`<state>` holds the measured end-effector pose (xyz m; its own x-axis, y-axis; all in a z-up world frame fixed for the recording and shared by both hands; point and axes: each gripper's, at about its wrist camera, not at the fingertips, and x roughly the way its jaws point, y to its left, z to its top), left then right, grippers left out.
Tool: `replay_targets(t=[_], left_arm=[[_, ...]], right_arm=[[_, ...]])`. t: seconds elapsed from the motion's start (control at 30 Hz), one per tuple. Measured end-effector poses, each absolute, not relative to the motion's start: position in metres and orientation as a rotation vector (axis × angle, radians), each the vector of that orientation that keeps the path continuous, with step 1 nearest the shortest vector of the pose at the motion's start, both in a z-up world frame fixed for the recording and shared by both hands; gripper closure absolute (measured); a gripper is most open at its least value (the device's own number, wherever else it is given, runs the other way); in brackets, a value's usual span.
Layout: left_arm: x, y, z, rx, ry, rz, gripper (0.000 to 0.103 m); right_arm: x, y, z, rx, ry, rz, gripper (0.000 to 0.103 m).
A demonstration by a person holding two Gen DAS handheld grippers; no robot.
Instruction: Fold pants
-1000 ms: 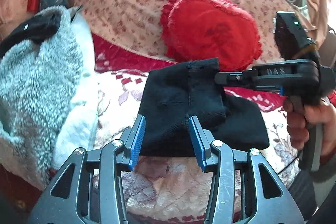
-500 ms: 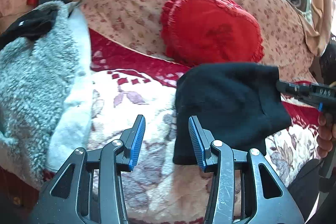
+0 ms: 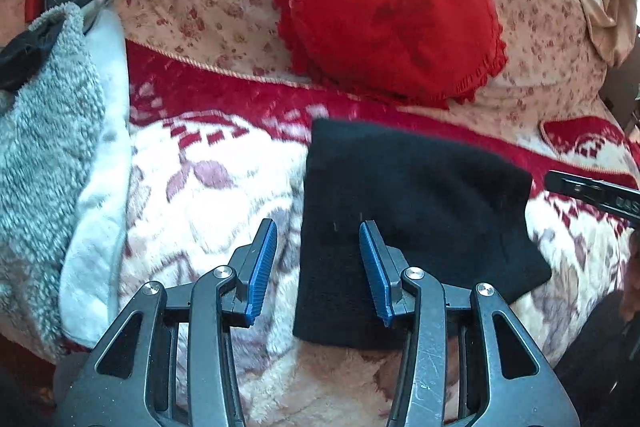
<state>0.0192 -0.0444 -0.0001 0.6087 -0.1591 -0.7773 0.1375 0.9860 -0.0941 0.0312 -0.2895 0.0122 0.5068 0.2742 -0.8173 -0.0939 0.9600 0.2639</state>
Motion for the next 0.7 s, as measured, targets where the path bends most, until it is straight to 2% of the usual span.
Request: replay_targets(t=[0.17, 0.37, 0.47, 0.53, 0.7], left_arm=[[0.043, -0.06, 0.0, -0.033, 0.934, -0.177, 0.061], [0.067, -0.077, -0.016, 0.012, 0.976, -0.138, 0.06], [0.076, -0.078, -0.025, 0.007, 0.978, -0.117, 0.058], [0.079, -0.075, -0.028, -0.016, 0.967, -0.096, 0.05], [0.078, -0.074, -0.026, -0.014, 0.964, -0.095, 0.048]], right_arm=[[0.035, -0.254, 0.033, 0.072, 0.959, 0.312, 0.092], [0.065, -0.217, -0.008, 0.002, 1.055, 0.334, 0.092], [0.079, -0.214, -0.029, 0.002, 1.083, 0.321, 0.092], [0.086, -0.213, -0.031, 0.003, 1.072, 0.317, 0.092], [0.093, -0.21, -0.03, -0.001, 1.083, 0.316, 0.092]])
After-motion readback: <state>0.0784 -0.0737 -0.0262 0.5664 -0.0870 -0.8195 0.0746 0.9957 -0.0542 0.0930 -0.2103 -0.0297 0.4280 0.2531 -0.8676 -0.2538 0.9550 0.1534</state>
